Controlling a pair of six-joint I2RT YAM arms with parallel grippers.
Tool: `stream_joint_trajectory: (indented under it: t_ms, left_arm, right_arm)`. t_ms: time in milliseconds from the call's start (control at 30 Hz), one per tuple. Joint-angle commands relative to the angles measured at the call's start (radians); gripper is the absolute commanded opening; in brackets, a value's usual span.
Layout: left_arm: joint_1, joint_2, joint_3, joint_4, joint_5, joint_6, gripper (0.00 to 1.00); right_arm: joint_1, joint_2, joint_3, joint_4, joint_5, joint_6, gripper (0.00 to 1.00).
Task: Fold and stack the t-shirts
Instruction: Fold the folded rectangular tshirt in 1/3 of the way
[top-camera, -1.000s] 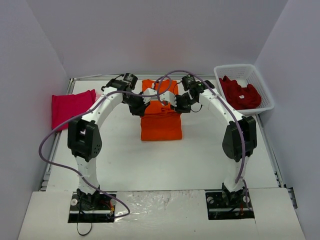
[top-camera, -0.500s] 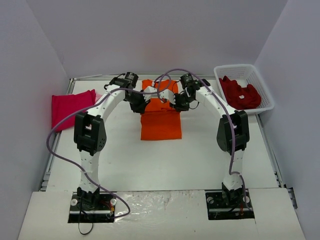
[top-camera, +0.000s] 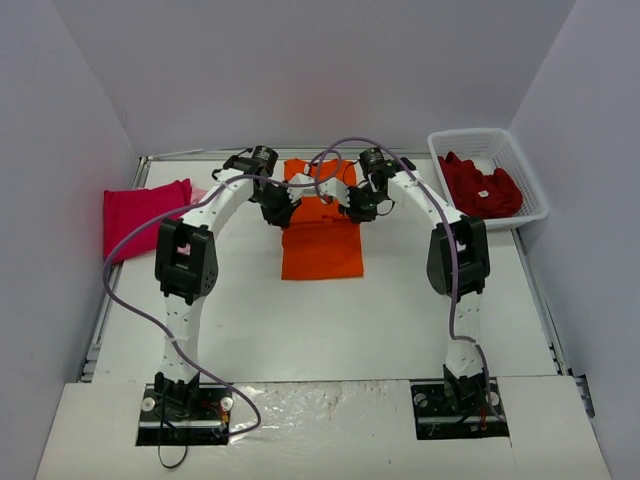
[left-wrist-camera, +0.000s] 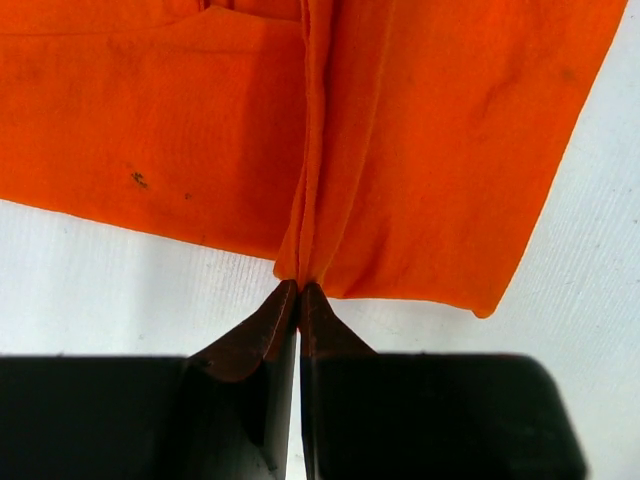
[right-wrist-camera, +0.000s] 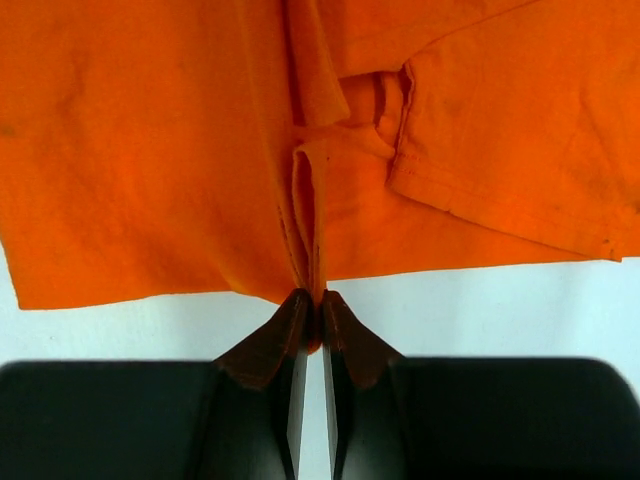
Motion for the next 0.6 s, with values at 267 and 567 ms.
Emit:
stream_joint_trajectory:
  t_ms: [267,567]
  left_arm:
    - [-0.002,0.049,0.149,0.006,0.028,0.074,0.18]
    - [0.005,0.058,0.248,0.003,0.015,0.057,0.32]
  right_arm:
    - [-0.019,0.086,0.098,-0.009,0.039,0.066,0.29]
    - [-0.021,0.069,0.144,-0.004,0.073,0.086,0.32]
